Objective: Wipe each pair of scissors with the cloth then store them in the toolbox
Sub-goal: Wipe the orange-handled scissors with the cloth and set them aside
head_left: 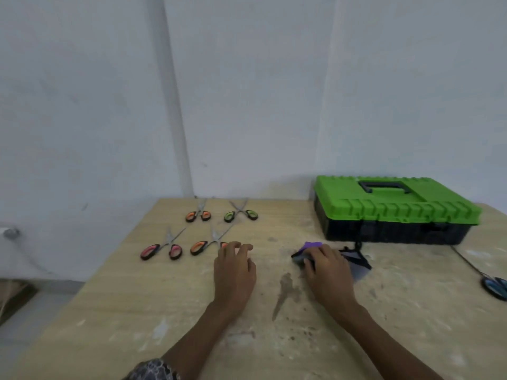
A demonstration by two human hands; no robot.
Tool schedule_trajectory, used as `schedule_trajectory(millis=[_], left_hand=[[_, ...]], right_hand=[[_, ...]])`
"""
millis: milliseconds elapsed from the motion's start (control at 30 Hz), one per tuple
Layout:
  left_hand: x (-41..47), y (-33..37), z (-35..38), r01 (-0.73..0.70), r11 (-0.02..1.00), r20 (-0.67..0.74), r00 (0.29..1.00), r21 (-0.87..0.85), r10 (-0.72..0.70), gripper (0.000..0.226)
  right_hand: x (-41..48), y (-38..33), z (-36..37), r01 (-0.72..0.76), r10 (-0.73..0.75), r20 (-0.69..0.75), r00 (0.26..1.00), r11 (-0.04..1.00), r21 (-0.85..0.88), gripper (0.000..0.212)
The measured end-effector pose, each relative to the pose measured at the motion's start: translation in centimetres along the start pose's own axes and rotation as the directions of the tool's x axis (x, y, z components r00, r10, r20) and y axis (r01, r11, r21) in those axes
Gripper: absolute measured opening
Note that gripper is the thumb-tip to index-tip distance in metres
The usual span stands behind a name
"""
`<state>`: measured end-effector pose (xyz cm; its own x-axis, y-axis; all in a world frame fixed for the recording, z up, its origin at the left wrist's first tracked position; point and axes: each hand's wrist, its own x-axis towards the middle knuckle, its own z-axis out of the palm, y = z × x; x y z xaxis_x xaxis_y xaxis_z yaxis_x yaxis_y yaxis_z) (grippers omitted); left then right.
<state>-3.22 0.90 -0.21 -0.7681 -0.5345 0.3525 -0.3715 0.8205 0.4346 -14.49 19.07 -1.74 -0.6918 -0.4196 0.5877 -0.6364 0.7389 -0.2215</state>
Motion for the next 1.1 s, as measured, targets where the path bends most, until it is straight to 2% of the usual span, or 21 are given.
schedule_trajectory(millis=[133,233,467,600,700,767,867,967,1100], left_hand=[[1.4,-2.9,-0.6,0.118,0.966,0.111,0.983,0.230,-0.146,0.054],[1.7,-3.7,-0.5,0.136,0.962,0.167,0.970,0.235,-0.178,0.046],[-0.4,-2.1,0.0,0.062,0.966,0.195,0.974,0.250,-0.113,0.044],[-2.5,0.0,0.0,-0.071,0.958,0.207,0.978,0.279,0.013,0.045],[-3.2,1.1,0.0,-0.130,0.964,0.187,0.978,0.233,0.087,0.040],[-3.2,1.3,-0.1,-0.077,0.982,0.135,0.989,0.174,0.054,0.039],[-2.4,1.1,0.0,0.114,0.992,0.055,0.992,0.051,-0.117,0.041],[-1.2,1.1,-0.1,0.253,0.967,0.078,0.965,-0.006,-0.252,0.040],[-0.1,1.4,-0.5,0.354,0.931,0.167,0.927,-0.085,-0.337,0.036]], right_hand=[[-0.2,-1.0,1.0,-0.043,0.044,-0.021,0.999,0.999,0.026,0.010],[-0.6,-0.9,1.3,-0.093,0.098,-0.054,0.994,0.992,0.085,0.010],[-0.7,-0.4,0.8,-0.152,0.172,-0.073,0.982,0.963,0.220,0.011],[-0.9,-0.2,0.5,-0.166,0.194,-0.063,0.979,0.938,0.305,0.013],[-1.0,0.2,0.4,-0.201,0.233,-0.039,0.972,0.903,0.380,0.017],[-1.0,0.3,0.4,-0.207,0.239,-0.034,0.970,0.895,0.394,0.017],[-1.0,0.3,0.4,-0.195,0.231,-0.044,0.972,0.896,0.399,0.015],[-1.1,0.5,0.5,-0.197,0.233,-0.043,0.971,0.895,0.400,0.015],[-1.1,0.4,0.4,-0.196,0.232,-0.040,0.972,0.893,0.404,0.016]])
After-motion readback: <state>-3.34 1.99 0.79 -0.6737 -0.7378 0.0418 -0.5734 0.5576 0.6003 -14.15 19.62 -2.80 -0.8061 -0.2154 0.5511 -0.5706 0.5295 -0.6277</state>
